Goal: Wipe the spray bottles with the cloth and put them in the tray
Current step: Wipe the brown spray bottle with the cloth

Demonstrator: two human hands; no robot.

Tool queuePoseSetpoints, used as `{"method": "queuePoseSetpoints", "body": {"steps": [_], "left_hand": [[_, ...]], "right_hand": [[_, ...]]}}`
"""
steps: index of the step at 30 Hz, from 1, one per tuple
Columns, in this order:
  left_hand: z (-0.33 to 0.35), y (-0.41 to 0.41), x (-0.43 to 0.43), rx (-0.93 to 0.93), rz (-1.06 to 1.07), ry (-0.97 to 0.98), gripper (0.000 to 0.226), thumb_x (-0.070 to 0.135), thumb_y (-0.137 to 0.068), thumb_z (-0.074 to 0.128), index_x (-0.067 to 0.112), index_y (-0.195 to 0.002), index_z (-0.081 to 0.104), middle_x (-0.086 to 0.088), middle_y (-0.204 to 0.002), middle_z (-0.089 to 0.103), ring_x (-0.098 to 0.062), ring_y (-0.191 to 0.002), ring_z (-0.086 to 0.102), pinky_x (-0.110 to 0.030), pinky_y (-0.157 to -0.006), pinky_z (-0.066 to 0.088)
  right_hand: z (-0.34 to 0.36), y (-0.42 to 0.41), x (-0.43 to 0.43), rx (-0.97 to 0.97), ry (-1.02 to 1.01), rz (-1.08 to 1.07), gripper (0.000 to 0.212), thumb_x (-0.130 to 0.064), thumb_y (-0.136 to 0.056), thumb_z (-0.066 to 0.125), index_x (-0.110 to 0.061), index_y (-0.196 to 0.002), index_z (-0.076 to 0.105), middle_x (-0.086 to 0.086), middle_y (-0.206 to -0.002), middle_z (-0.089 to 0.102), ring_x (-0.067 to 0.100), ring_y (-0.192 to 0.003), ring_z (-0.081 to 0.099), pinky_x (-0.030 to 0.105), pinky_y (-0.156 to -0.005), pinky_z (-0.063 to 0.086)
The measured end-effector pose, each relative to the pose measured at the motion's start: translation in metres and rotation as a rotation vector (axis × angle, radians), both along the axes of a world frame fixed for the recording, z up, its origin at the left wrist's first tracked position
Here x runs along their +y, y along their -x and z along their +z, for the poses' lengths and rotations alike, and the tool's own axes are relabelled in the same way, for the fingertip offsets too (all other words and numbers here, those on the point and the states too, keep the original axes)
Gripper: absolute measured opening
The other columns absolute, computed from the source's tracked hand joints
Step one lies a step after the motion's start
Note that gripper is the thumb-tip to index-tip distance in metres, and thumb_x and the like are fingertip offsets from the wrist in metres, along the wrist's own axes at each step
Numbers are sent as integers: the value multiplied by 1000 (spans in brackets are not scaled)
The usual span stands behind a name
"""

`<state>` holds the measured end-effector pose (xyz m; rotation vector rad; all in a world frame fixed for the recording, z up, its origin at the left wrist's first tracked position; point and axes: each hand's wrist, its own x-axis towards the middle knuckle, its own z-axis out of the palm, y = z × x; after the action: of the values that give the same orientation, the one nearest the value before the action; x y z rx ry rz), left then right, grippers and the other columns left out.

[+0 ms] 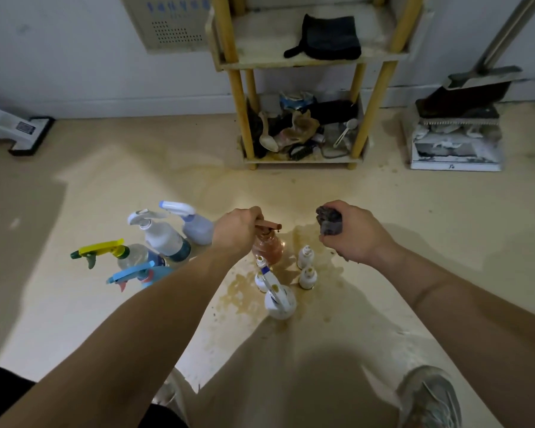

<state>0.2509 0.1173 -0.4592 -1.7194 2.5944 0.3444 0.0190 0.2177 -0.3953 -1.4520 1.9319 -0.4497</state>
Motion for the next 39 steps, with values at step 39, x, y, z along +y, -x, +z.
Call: {"method": "queuePoseSetpoints", "body": {"steps": [39], "left_hand": [[264, 1, 100, 834, 24, -161, 34, 4, -81, 79, 28, -65, 62, 18, -47, 60, 1, -50, 57, -11, -49, 38]], "right_hand": [[194, -64, 65, 124, 851, 342, 57, -12, -88, 72, -23, -141, 56, -2, -141, 57, 19, -128, 53, 39, -107, 46]]}}
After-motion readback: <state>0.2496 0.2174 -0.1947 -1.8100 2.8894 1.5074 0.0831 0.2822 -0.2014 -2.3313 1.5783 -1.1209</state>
